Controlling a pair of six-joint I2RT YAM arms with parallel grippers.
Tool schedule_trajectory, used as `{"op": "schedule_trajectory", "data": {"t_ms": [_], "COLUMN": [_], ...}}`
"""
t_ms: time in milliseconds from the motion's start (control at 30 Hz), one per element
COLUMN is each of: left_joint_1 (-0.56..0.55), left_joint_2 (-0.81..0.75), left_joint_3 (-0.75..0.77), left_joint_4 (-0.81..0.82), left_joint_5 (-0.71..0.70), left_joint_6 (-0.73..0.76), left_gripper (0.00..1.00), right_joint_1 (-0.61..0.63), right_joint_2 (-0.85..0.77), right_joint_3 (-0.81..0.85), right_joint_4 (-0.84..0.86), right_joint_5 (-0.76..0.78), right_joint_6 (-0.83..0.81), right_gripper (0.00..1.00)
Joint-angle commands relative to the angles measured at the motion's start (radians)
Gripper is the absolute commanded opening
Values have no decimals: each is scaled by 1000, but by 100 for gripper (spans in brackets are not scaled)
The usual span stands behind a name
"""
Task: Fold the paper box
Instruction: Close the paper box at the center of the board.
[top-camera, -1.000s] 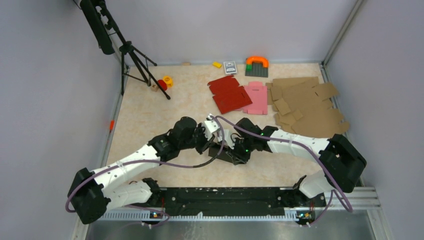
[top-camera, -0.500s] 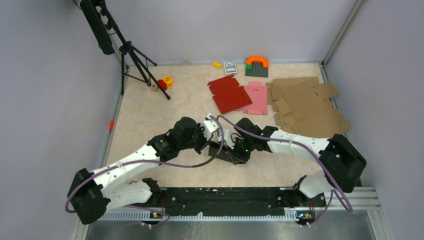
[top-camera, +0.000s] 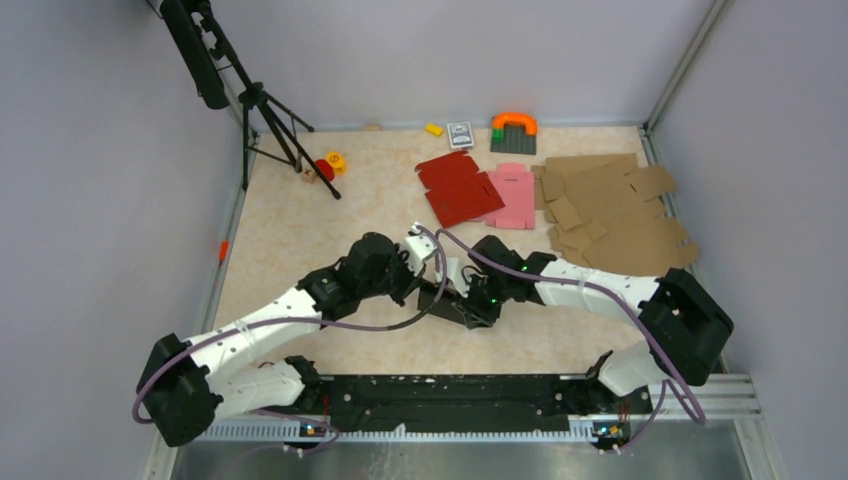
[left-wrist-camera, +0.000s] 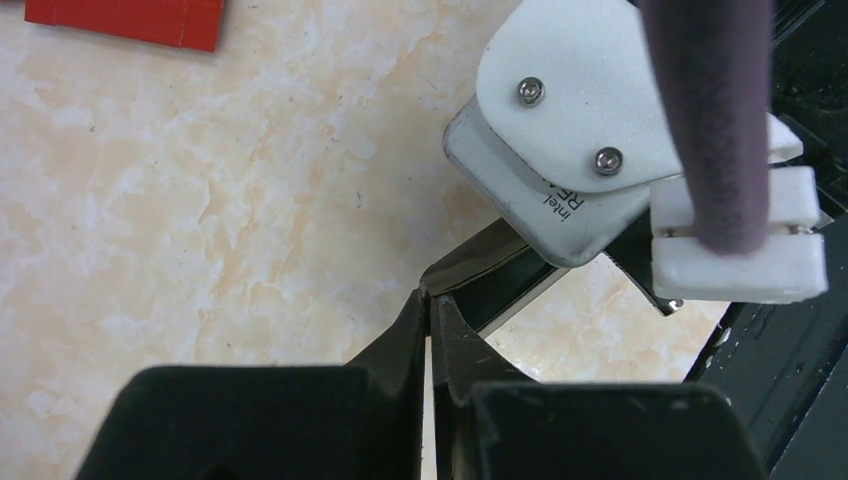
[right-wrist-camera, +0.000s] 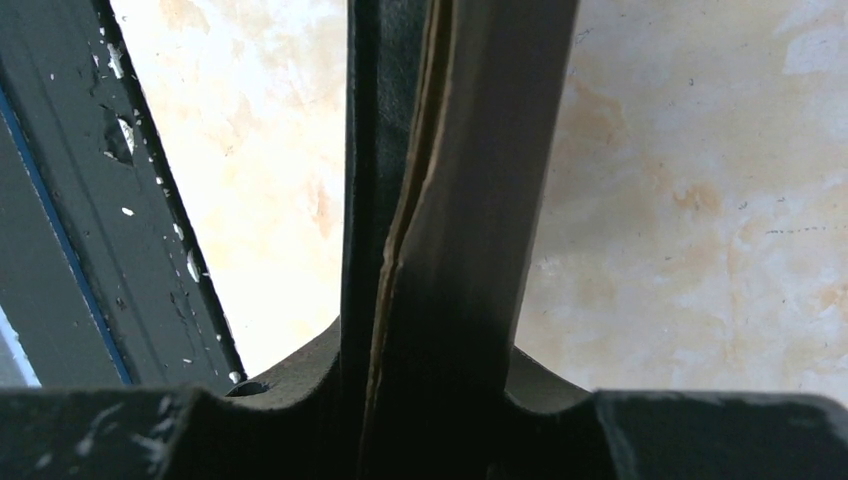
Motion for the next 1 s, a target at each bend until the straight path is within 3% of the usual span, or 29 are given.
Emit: {"op": "schedule_trajectory", "data": {"t_ms": [0,167,333,667,967], "left_joint_1": [14,21,21,48,54], "left_joint_2": [34,117,203,211,201], "left_joint_3": [22,100,182,196,186], "left_joint_4": [46,-20,-98,-125,-129], "left_joint_5": [-43,-73,-51,29,11], "left_joint_6": [-30,-189,-216,-308,-307], "left_gripper": [0,0,0,0,0], "right_joint_1": [20,21,24,26,42], "right_joint_2": [-59,-49,-37,-31,-24], "right_joint_3": [1,-6,-14,-41,-56], "right_joint_4": [50,72,83,137,163], "right_joint_5": [-58,-25,11,110,144], "right_joint_6": [-51,-27,-22,-38,-55], "right_gripper": [6,3,2,2,2]}}
